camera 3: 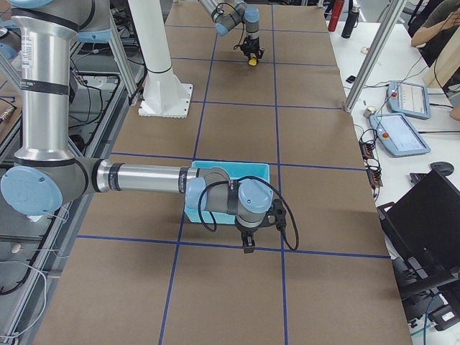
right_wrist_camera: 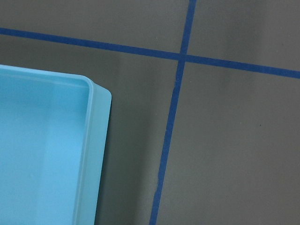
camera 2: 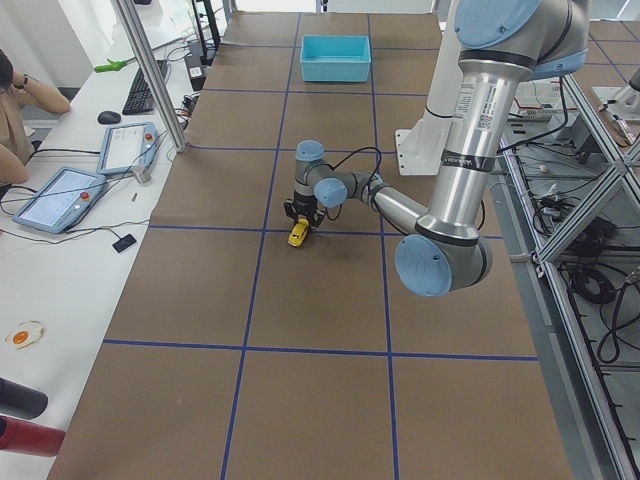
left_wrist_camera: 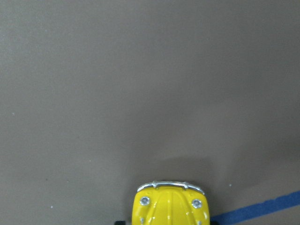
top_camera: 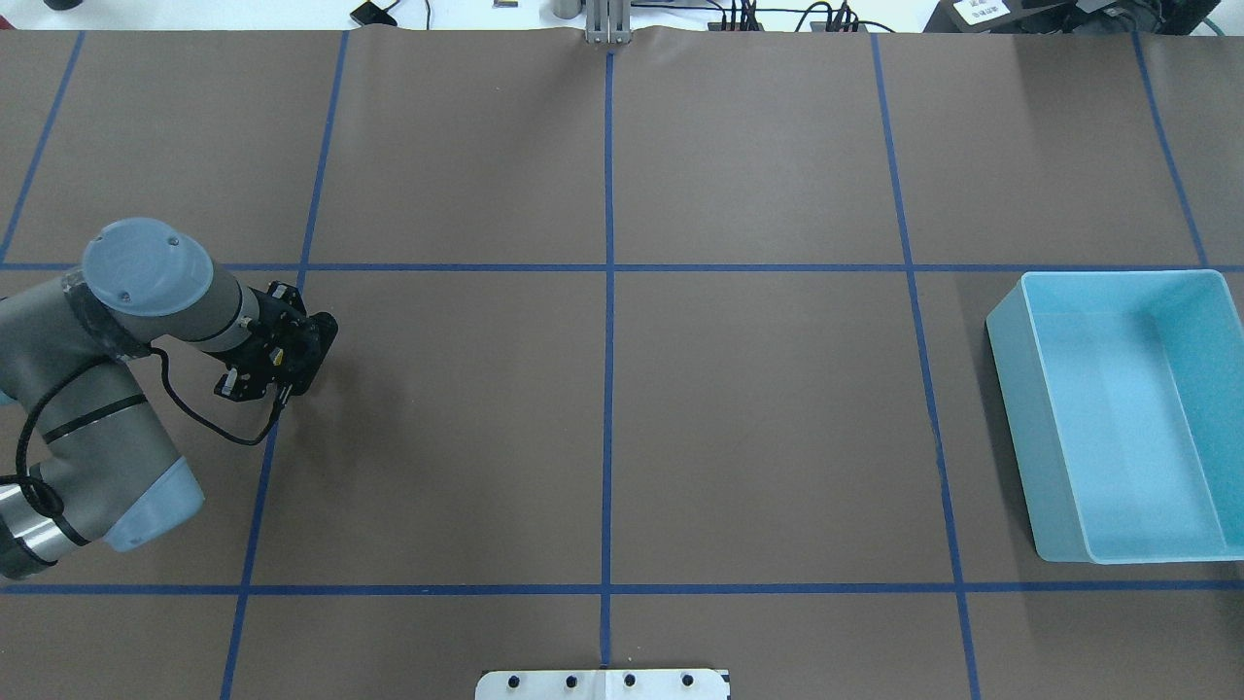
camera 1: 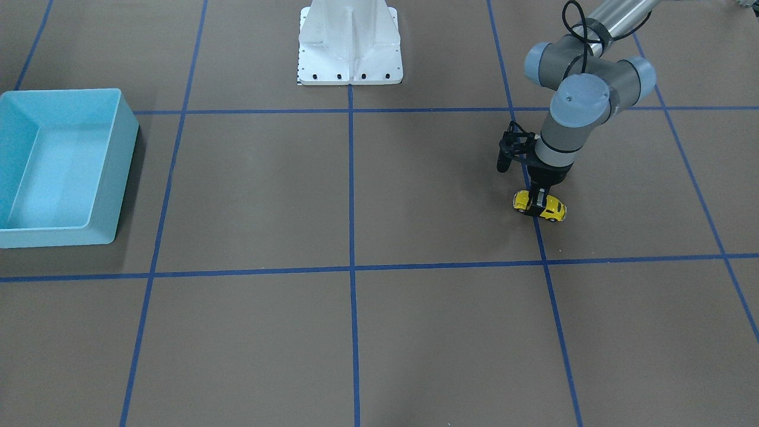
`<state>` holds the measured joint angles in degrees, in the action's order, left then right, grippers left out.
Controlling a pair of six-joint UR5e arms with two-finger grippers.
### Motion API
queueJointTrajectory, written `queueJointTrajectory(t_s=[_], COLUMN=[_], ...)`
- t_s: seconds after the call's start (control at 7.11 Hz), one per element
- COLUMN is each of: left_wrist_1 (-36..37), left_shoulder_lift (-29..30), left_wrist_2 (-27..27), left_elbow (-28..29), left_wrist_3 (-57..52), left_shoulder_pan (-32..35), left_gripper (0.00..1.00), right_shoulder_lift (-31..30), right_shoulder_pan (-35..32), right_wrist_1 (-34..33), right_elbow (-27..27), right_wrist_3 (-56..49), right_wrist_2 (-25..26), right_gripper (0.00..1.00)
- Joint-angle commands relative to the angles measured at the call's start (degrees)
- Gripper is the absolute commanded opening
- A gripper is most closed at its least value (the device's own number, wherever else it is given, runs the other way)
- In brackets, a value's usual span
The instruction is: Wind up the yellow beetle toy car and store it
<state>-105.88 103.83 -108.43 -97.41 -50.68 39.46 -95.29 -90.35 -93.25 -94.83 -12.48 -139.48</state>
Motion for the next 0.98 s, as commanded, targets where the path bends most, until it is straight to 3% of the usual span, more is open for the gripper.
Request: queueJointTrajectory(t_s=[0.0,0.42,0.84], left_wrist_1=[0.5,2.4,-3.3], left_shoulder_lift=[-0.5,-1.6,-1.5], left_wrist_2=[-0.2,-0.3,-2.3], left_elbow=[-2.0,-5.9,-5.2], left_wrist_3=[0.1,8.3,19.4], left_shoulder_pan=[0.3,1.1,1.1], left_gripper=[0.54,0.54,0.54], right_shoulder_lift=[-0.1,-0.2,-0.4], right_shoulder_pan=[0.0,0.0,0.0], right_wrist_1=[0.0,0.1,0.1], right_elbow=[0.0,0.1,0.1], right_wrist_3=[0.0,0.0,0.0], right_wrist_2=[0.0,0.0,0.0], right_gripper=[1.00,1.00,1.00])
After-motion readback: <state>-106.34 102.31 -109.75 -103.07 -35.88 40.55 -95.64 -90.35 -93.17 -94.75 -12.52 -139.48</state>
